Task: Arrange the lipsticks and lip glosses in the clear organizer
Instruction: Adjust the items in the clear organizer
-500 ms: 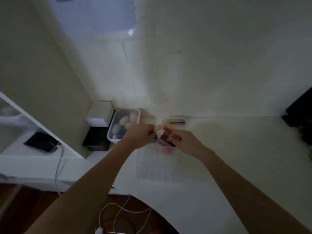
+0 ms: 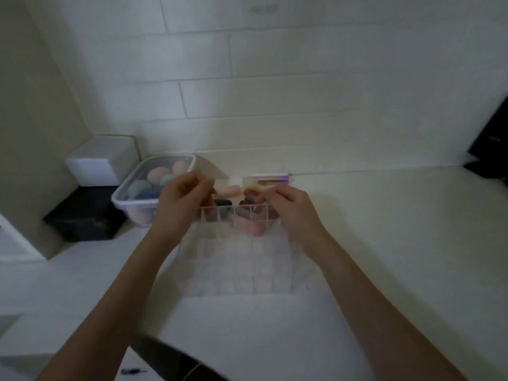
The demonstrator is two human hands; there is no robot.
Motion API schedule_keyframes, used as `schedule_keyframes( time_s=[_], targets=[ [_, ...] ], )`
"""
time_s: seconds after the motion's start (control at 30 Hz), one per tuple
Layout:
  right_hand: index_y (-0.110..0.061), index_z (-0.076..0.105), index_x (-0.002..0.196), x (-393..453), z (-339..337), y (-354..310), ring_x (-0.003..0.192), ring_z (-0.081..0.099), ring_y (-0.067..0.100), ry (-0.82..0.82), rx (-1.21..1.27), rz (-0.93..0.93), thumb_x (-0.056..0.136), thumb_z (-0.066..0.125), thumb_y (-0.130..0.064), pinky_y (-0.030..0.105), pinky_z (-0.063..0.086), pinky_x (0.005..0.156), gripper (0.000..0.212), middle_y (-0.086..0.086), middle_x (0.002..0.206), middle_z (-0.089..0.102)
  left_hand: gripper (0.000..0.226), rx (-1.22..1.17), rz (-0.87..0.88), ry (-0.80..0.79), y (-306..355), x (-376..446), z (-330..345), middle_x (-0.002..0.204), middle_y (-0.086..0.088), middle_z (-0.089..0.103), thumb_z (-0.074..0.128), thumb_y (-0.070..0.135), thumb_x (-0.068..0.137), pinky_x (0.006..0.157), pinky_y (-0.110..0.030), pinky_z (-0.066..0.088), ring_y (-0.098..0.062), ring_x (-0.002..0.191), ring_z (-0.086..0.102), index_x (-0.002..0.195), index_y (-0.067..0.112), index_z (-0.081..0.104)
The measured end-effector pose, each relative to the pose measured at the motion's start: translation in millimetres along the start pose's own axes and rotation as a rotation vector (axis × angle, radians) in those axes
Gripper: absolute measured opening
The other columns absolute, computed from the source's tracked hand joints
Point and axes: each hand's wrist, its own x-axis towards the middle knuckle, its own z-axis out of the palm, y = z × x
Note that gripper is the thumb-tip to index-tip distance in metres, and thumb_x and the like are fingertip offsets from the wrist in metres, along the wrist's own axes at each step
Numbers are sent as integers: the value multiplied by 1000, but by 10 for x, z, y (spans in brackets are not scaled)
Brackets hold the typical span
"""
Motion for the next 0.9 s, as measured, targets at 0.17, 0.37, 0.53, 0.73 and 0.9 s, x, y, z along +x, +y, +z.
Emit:
schedule_keyframes(
  time_s=[0.17,0.37,0.53,0.73,0.9],
  targets=[
    [-11,67,76,-177,3,-4,47,54,-6,188,-32,-28,91,53,-12,9,38,46,21,-13,52,61,25,-223,-92,-9,-64,-146,0,50,11,60,45,-2,85,51,-13,41,1,50,53,64,8,54],
    [-13,66,74,-275,83,-64,47,55,-1,301,27,44,93,52,-20,13,40,47,25,-1,60,62,21,-235,-74,-175,-157,-170,-45,58,10,68,45,-12,80,56,-11,46,0,57,61,72,2,60],
    [-3,68,82,-194,69,17,55,61,11,303,39,142,97,43,-32,18,46,50,41,10,70,66,20,-357,-139,-117,-196,-69,-10,60,8,71,45,-10,71,58,-14,47,-3,61,64,62,2,58],
    [-15,64,93,284,-149,305,68,58,13,514,-253,-106,94,48,-15,31,47,68,16,4,80,64,29,-405,-133,-69,-222,-48,62,66,-8,67,40,-17,73,56,-11,46,-6,57,61,66,-1,64],
    [-18,61,122,946,-307,572,98,58,24,298,-660,-82,90,57,-14,23,40,85,32,15,119,61,33,-368,-78,-92,-213,-60,64,74,-6,67,38,-18,78,56,-9,45,1,58,60,77,-4,68]
  ],
)
